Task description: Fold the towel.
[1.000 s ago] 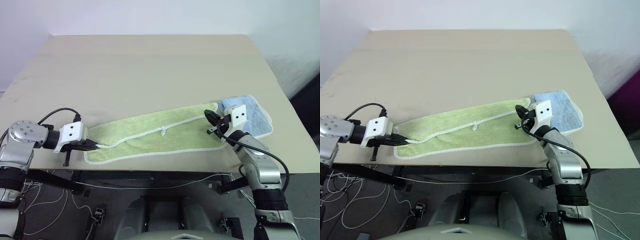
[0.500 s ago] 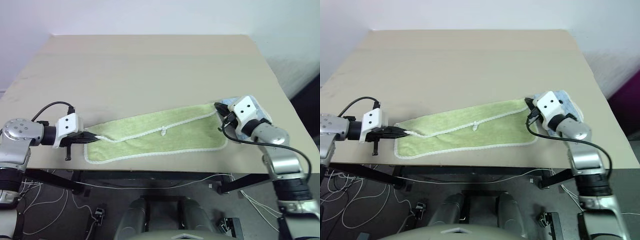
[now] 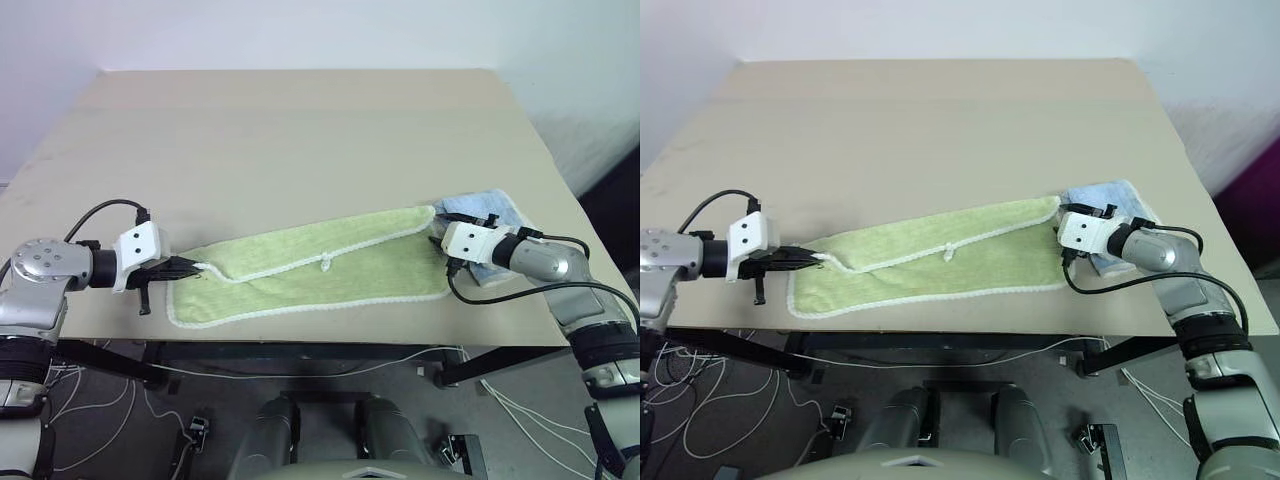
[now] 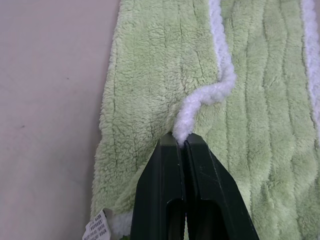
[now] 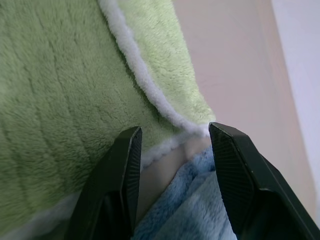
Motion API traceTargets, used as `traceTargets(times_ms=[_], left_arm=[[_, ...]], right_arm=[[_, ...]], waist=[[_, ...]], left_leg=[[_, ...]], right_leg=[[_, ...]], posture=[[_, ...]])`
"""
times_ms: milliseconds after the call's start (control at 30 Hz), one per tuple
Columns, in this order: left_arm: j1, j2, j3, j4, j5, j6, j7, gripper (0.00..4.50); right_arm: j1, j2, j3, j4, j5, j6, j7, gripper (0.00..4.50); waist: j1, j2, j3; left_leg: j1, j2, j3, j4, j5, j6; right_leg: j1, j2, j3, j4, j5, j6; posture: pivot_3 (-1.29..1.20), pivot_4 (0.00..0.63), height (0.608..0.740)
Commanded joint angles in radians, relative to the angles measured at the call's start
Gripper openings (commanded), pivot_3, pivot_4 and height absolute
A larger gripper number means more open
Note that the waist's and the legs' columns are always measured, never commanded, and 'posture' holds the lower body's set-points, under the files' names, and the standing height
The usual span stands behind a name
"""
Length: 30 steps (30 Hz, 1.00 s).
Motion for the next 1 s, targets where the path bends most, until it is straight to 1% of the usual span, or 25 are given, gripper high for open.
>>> traceTargets(times_ms=[33,267,433,533,667,700,933,1000], left_arm=[[0.01,0.001,0.021,-0.032,-0.009,0.001,0.01,0.0],[0.024,0.002,0.028,-0.046,-0.014,0.009,0.019,0.0],[0.041,0.005,0.035,-0.058,-0.018,0.014,0.025,0.0],[0.048,0.006,0.041,-0.064,-0.02,0.02,0.03,0.0],[0.053,0.008,0.047,-0.064,-0.021,0.023,0.038,0.0],[0.054,0.008,0.049,-0.064,-0.021,0.023,0.041,0.0],[0.042,0.001,0.092,-0.041,-0.041,0.033,0.08,0.0],[-0.002,-0.009,0.126,-0.01,-0.063,0.05,0.116,0.0]], right_arm=[[-0.061,-0.003,0.011,0.054,-0.046,-0.07,-0.045,2.28],[-0.151,0.01,0.074,0.168,-0.151,-0.162,-0.132,2.28],[-0.18,0.016,0.091,0.206,-0.16,-0.204,-0.145,2.28],[-0.187,0.015,0.088,0.211,-0.15,-0.219,-0.138,1.7],[-0.183,0.007,0.079,0.2,-0.137,-0.227,-0.123,0.3],[-0.181,0.005,0.077,0.196,-0.133,-0.228,-0.119,0.02],[-0.162,-0.019,0.051,0.131,-0.101,-0.216,-0.092,0.02],[-0.181,-0.025,0.025,0.099,-0.069,-0.193,-0.085,0.02]], waist=[[0.0,0.0,0.0],[0.0,0.0,0.0],[-0.001,0.0,0.0],[0.0,0.0,0.0],[-0.001,0.0,0.0],[-0.001,0.0,0.0],[-0.001,0.0,0.0],[0.0,0.0,0.0]], left_leg=[[0.0,0.0,0.0,0.0,0.0,0.0],[0.0,0.0,0.0,0.0,0.0,0.0],[0.0,0.0,0.0,0.0,0.0,0.0],[0.0,0.0,0.0,0.0,0.0,0.0],[0.0,0.0,0.0,0.0,0.0,0.0],[0.0,0.0,0.0,0.0,0.0,0.0],[0.0,0.0,0.0,0.0,0.0,0.0],[0.0,0.0,0.0,0.0,0.0,0.0]], right_leg=[[0.0,0.0,0.0,0.0,0.0,0.0],[0.0,0.0,0.0,0.0,0.0,0.0],[0.0,0.0,0.0,0.0,0.0,0.0],[0.0,0.0,0.0,0.0,0.0,0.0],[0.0,0.0,0.0,0.0,0.0,0.0],[0.0,0.0,0.0,0.0,0.0,0.0],[0.0,0.0,0.0,0.0,0.0,0.0],[0.0,0.0,0.0,0.0,0.0,0.0]], posture=[[0.0,0.15,0.74],[0.0,0.15,0.74],[0.0,0.15,0.74],[0.0,0.15,0.74],[0.0,0.15,0.74],[0.0,0.15,0.74],[0.0,0.15,0.74],[0.0,0.15,0.74]])
